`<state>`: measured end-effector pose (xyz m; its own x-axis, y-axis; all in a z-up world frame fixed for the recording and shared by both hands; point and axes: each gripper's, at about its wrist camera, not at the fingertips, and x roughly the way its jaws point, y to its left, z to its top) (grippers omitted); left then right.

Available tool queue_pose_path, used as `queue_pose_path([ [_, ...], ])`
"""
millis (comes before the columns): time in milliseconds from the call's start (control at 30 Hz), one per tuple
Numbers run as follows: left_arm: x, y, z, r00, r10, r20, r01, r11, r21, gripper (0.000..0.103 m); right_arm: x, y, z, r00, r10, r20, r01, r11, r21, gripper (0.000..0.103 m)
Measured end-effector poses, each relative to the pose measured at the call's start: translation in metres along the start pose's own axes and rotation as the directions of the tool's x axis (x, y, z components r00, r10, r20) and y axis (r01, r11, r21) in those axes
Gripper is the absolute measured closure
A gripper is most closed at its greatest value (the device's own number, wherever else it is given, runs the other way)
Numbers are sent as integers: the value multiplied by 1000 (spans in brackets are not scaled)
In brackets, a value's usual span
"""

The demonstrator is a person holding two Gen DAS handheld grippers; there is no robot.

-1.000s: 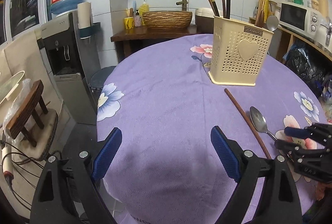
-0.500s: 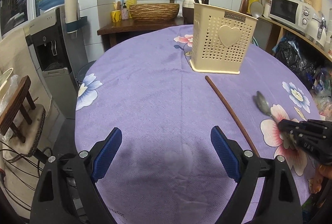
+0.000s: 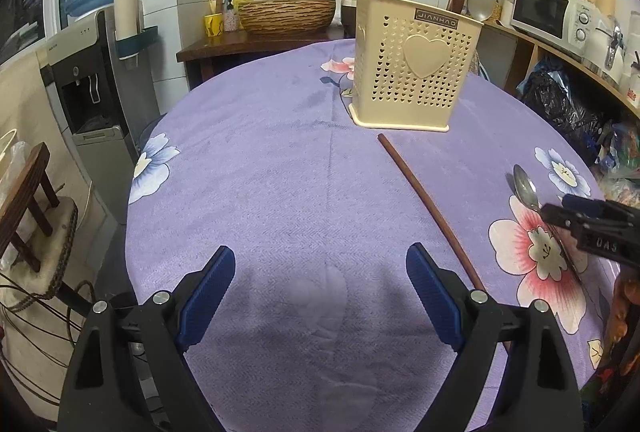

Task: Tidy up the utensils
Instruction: 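Lower the left tool onto the last wooden chopstick and close while the right holds the spoon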

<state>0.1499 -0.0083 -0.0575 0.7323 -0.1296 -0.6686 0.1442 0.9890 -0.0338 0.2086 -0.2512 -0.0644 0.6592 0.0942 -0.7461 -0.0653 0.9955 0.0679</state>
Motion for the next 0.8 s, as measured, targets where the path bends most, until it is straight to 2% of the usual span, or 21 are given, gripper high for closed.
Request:
queue_pose_path([
  [200,5,-6,0,1000,-10,-13,10,1000,9,17,31,0,20,997,-7,-79,8,1000,3,38],
  [400,13,-14,4,999,-19,-36,20,1000,23,17,42,5,25,995,-60,-80,59,998,-11,38],
  [467,18,-19,8,998,-30,-50,31,999,31,17,43,6,25,995,-65,-73,65,998,-3,41],
  [633,43,-42,32,992,-81,-93,87,995,55,33,40,8,22,996,-68,-55,68,998,0,49],
  [700,56,-53,42,989,-92,-116,99,993,61,44,38,9,19,996,-67,-51,67,998,-2,51],
  [733,62,-57,45,988,-92,-127,101,993,64,46,38,9,19,997,-66,-50,66,998,-1,52],
  [800,81,-64,53,982,-89,-165,100,993,58,60,38,8,19,997,-64,-50,65,998,2,54],
])
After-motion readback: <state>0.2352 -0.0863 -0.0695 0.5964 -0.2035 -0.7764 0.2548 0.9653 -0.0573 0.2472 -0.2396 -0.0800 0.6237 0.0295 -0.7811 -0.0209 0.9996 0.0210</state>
